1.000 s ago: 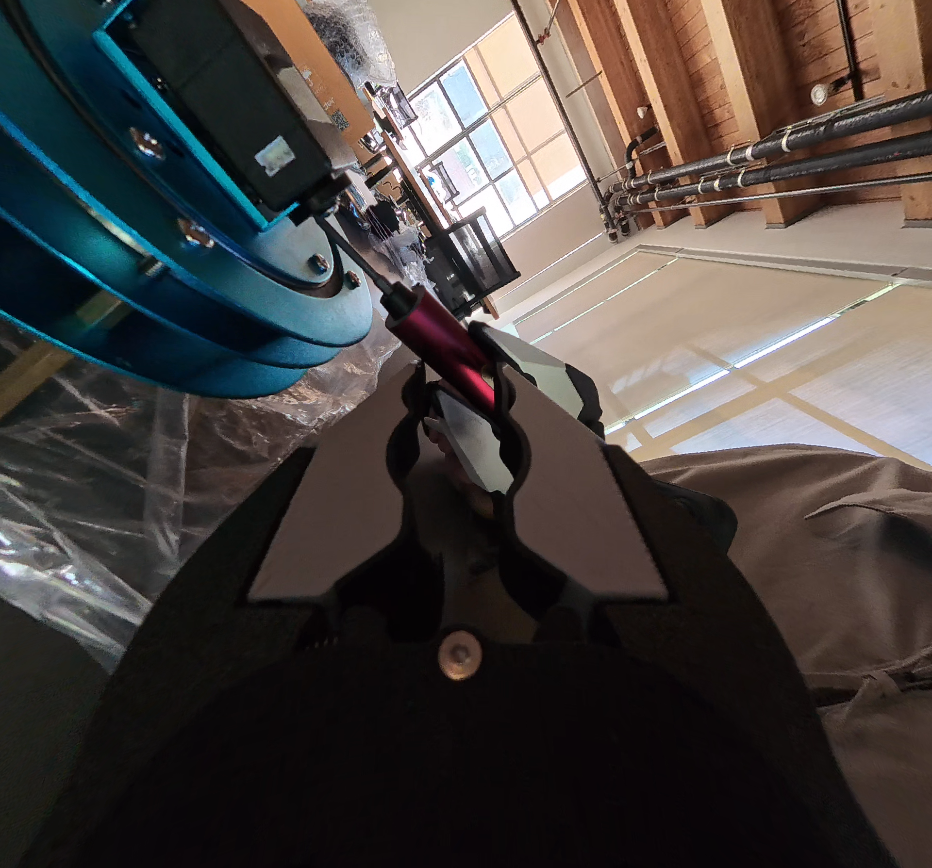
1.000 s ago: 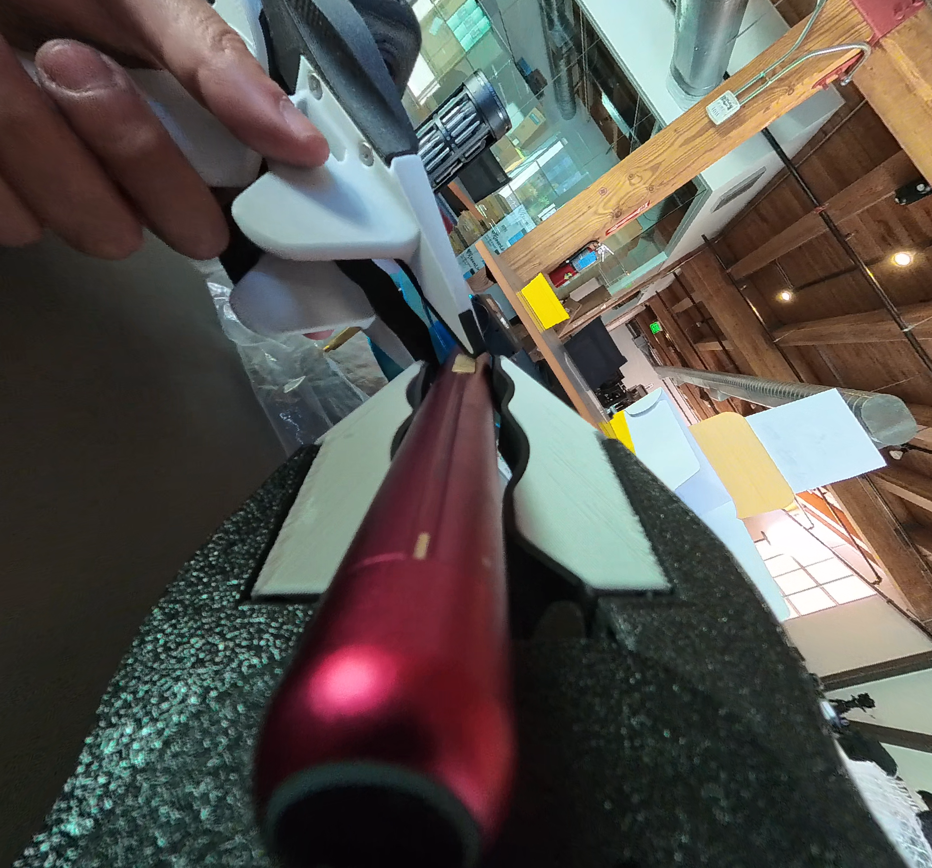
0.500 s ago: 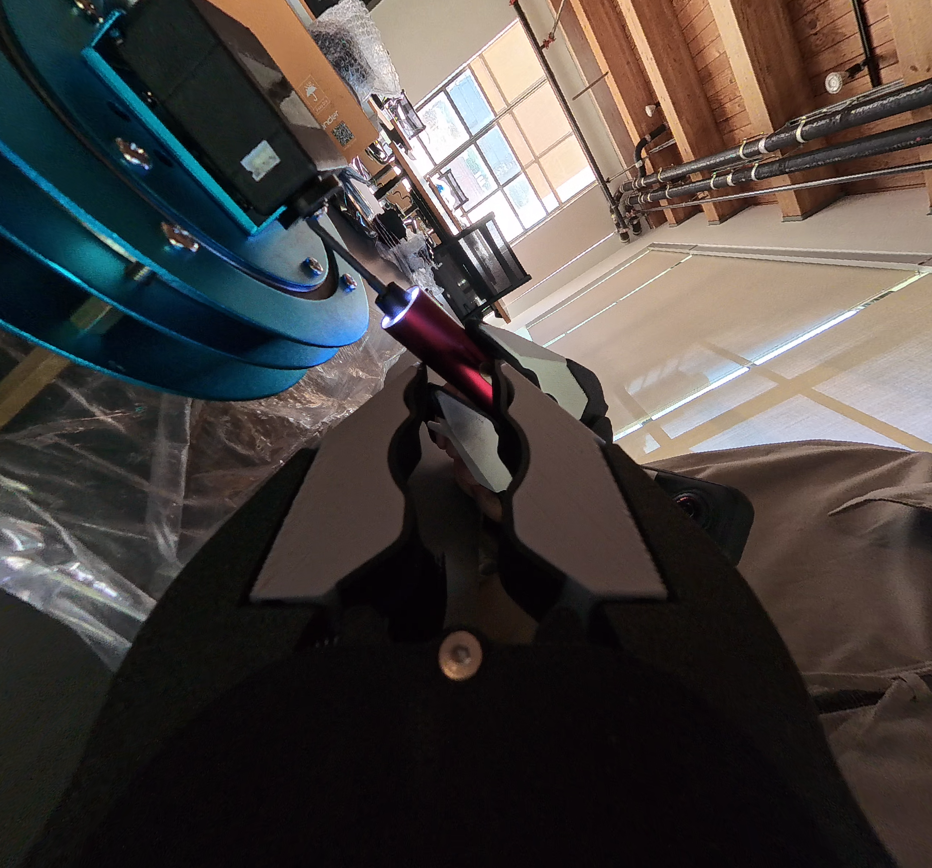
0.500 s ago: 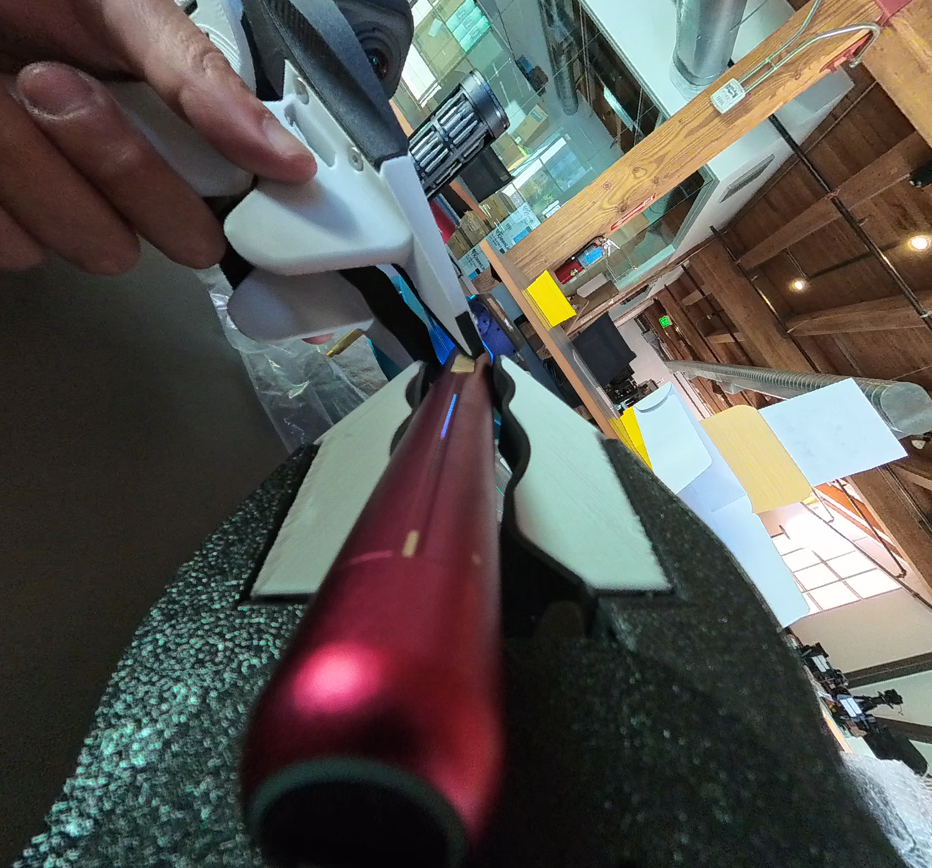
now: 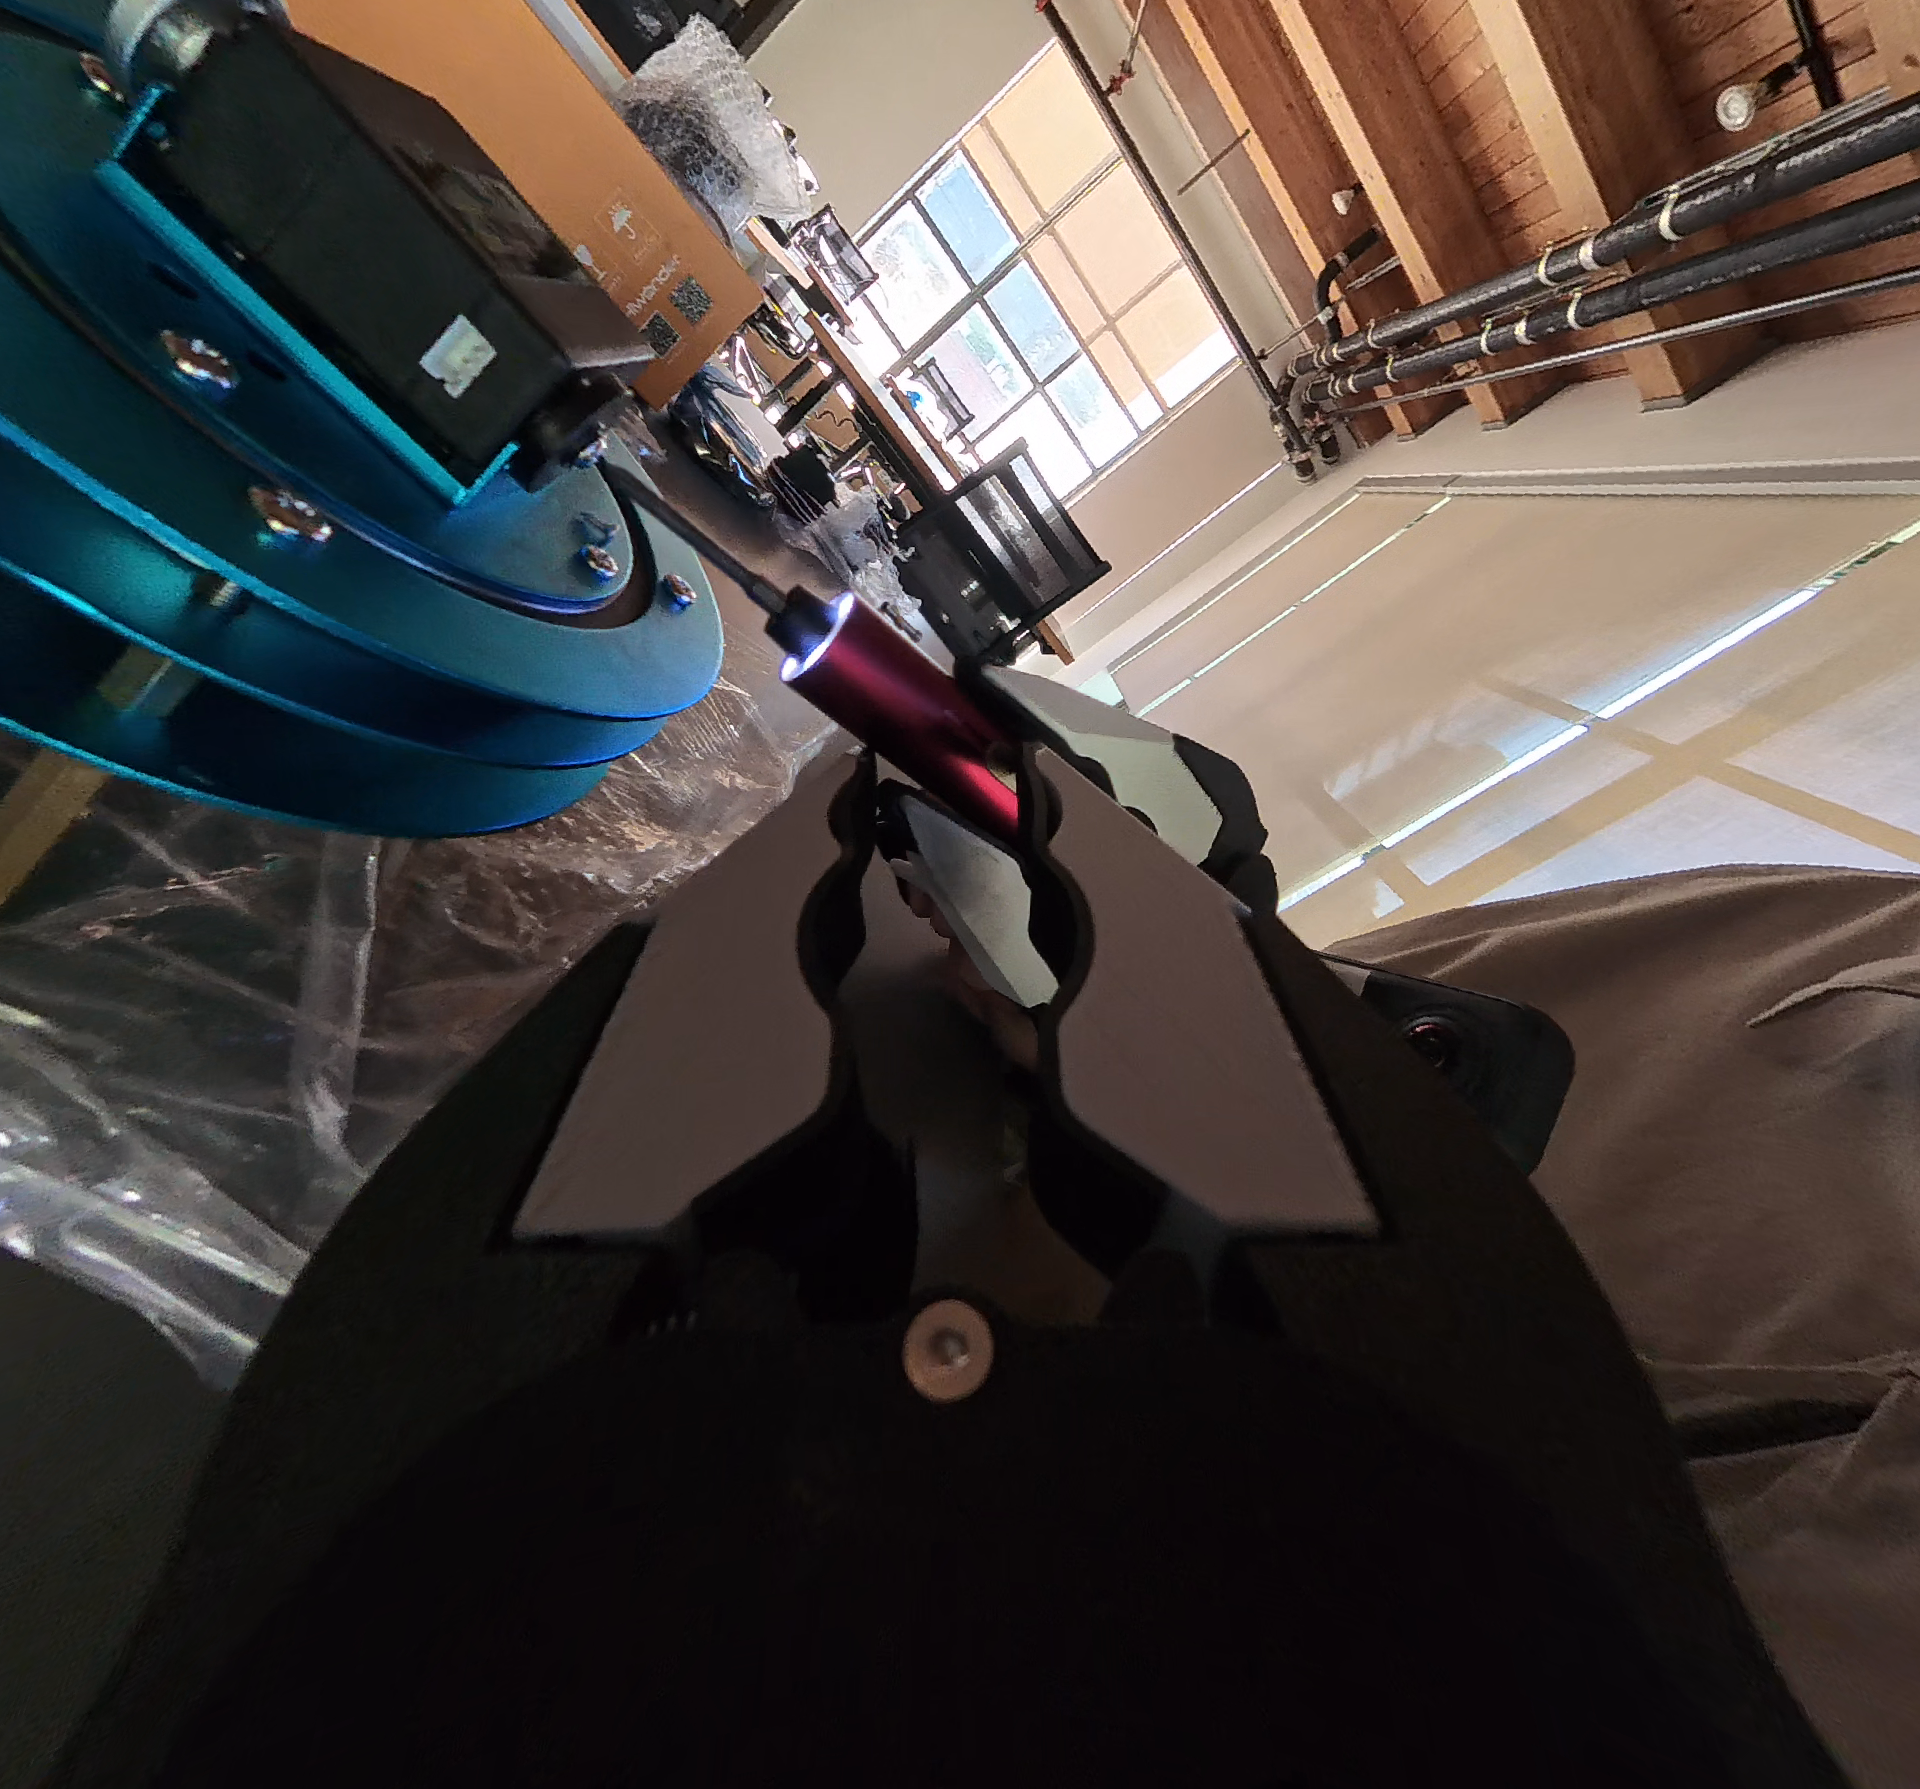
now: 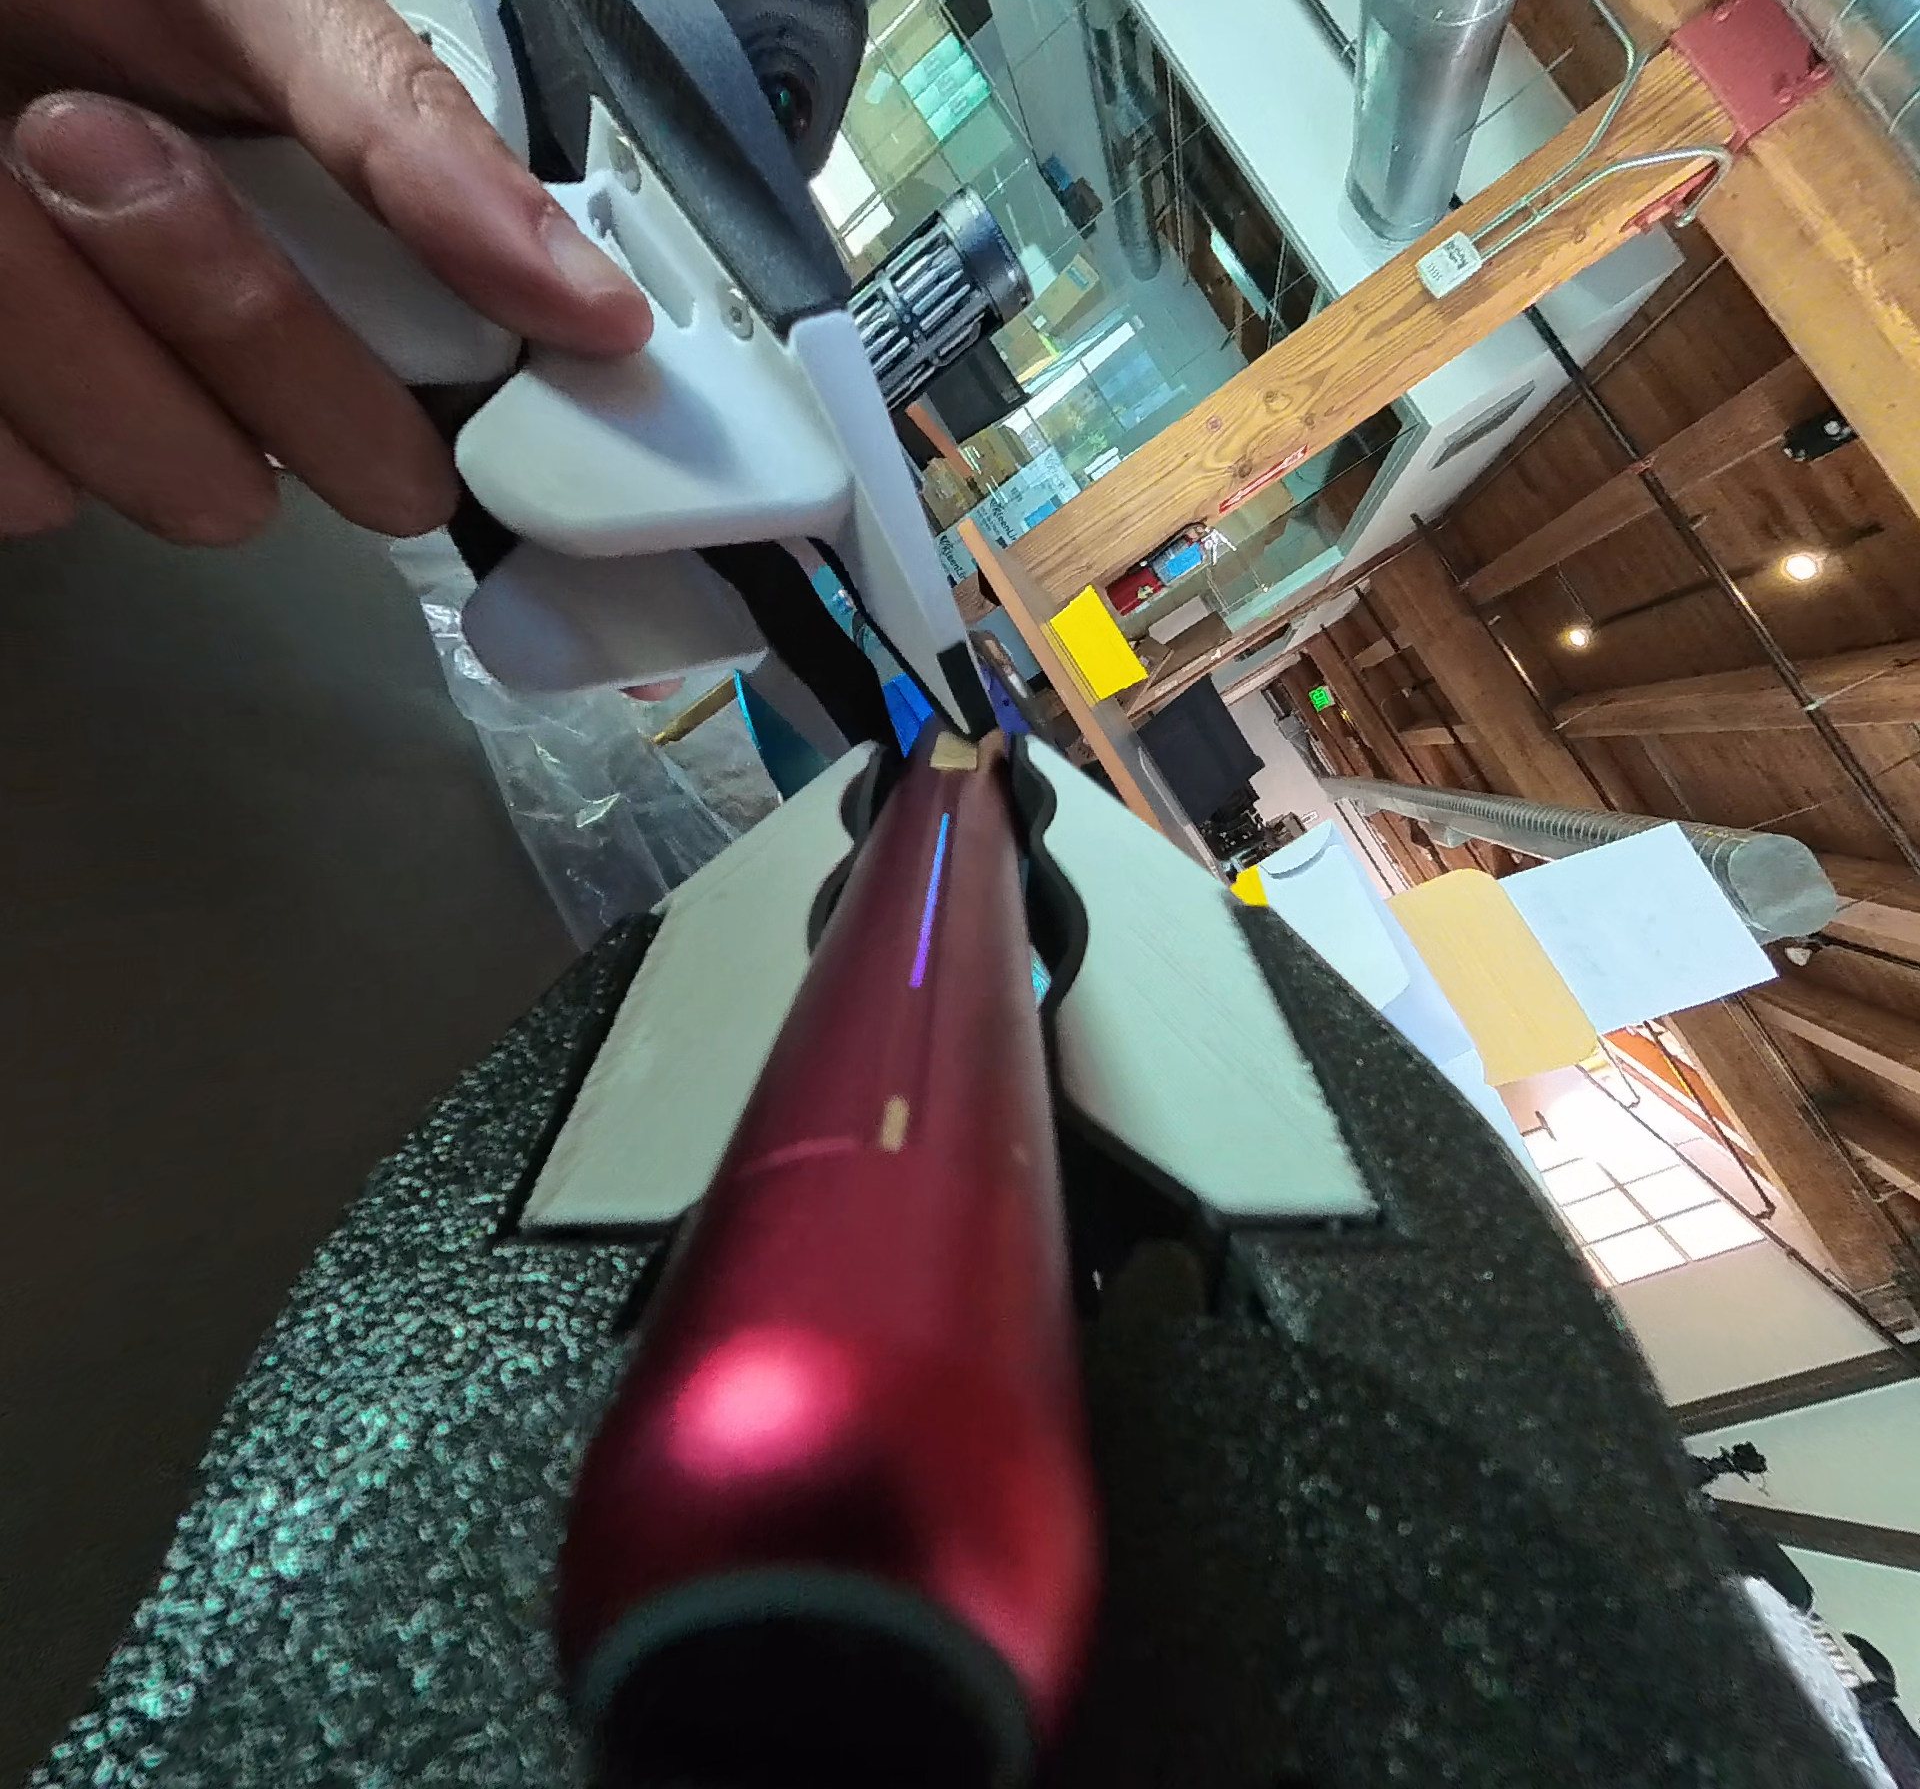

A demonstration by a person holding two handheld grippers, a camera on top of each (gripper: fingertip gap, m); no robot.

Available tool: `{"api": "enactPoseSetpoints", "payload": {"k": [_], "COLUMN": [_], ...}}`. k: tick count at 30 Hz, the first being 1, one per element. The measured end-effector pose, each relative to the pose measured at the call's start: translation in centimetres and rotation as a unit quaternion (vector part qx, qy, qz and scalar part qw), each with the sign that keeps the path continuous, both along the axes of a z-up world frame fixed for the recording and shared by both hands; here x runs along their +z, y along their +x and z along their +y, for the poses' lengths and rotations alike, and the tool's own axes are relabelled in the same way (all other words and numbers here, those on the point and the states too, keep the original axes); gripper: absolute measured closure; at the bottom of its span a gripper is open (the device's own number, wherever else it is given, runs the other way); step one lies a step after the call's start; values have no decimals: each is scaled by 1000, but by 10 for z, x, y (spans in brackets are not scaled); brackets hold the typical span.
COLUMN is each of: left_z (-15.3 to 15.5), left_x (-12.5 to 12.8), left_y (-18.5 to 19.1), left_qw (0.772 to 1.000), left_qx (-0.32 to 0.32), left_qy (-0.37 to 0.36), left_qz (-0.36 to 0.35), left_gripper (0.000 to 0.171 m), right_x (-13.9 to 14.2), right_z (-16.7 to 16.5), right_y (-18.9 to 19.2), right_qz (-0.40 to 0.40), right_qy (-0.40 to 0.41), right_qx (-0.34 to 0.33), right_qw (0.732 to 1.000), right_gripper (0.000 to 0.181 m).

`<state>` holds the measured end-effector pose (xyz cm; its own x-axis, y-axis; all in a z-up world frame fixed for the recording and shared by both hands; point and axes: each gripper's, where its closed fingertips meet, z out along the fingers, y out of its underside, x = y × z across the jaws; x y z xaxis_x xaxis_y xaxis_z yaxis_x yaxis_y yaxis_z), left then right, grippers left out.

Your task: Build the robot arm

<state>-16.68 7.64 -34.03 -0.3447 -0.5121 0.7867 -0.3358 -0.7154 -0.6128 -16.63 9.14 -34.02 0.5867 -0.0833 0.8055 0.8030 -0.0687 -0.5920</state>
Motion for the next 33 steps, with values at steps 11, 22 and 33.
{"api": "enactPoseSetpoints", "payload": {"k": [11, 22, 33], "left_z": [-6, 29, 96], "left_x": [15, 37, -6], "left_y": [-4, -57, 0], "left_qw": [991, 890, 872], "left_qx": [52, 144, -71], "left_qy": [126, 428, 480], "left_qz": [-3, 69, 55], "left_gripper": [145, 143, 84], "right_x": [21, 17, 1], "right_z": [-16, -13, 13], "right_y": [20, 89, 89], "right_qz": [154, 632, 657], "right_qy": [22, -193, -273], "right_qx": [41, 215, 262], "right_qw": [987, 719, 652], "right_gripper": [161, 161, 161]}}
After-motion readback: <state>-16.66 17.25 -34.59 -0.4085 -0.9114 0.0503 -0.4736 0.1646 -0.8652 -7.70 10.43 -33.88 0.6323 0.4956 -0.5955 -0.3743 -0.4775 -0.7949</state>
